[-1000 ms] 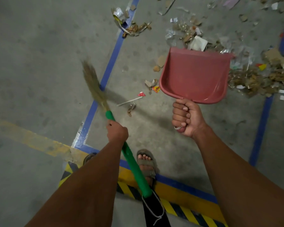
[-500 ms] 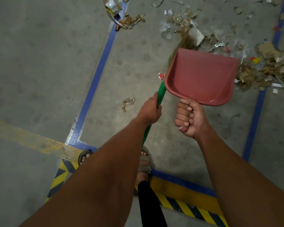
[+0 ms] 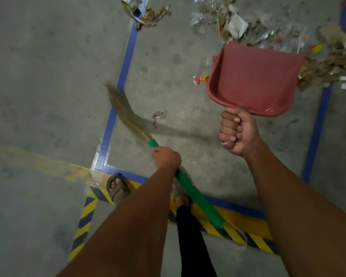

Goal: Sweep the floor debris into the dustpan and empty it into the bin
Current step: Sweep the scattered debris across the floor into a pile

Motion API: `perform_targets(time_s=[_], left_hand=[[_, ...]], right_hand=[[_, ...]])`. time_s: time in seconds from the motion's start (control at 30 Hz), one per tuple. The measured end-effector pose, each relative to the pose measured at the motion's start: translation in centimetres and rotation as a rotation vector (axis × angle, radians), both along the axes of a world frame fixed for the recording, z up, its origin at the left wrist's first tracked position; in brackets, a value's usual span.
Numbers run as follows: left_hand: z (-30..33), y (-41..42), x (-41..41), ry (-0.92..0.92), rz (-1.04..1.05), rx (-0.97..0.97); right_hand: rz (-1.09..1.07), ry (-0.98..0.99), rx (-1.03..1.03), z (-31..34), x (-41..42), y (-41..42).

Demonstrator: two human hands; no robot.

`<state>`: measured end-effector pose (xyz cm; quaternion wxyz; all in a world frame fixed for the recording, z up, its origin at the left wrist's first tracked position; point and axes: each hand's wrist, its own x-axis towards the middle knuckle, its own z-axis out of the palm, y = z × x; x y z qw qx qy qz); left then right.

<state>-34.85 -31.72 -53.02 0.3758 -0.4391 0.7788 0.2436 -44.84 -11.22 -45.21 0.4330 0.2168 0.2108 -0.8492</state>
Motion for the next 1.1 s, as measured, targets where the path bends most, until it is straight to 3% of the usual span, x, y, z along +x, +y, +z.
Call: perform_targets(time_s=[0.17,0.3,0.53,0.67,0.8,0.93,1.1], left_hand=[[-0.3,6.8,-1.4,0.077,-0.192,0.242],[-0.1,8.1,-5.6,0.275,-0.277,0.346],[1.5,4.6,-8.0,0.65,-0.314,0.268],[2.4,3.9,-6.2,0.561,-0.211,0.137],[1.3,5.6,-4.9,0.311,-0.087,0.076],[-0.5,8.7,-5.2,0.137,-0.21,0.232],[-0.5,11.0,-8.8,0.28,-0.357,0.445]], right_hand=[[-0.012,-0.004,0.029,-0.8,1.1,1.8],[-0.059,-0.013,0.036,-1.2,1.8,3.0],[-0.102,-0.011,-0.014,-0.6,1.9,3.9],[-0.118,-0.007,-0.024,0.1,1.6,4.1],[-0.137,-0.02,-0.014,-0.3,1.4,5.0],[-0.125,-0.014,0.018,-0.9,1.9,6.1],[-0.137,-0.023,0.074,-1.3,2.6,6.8]])
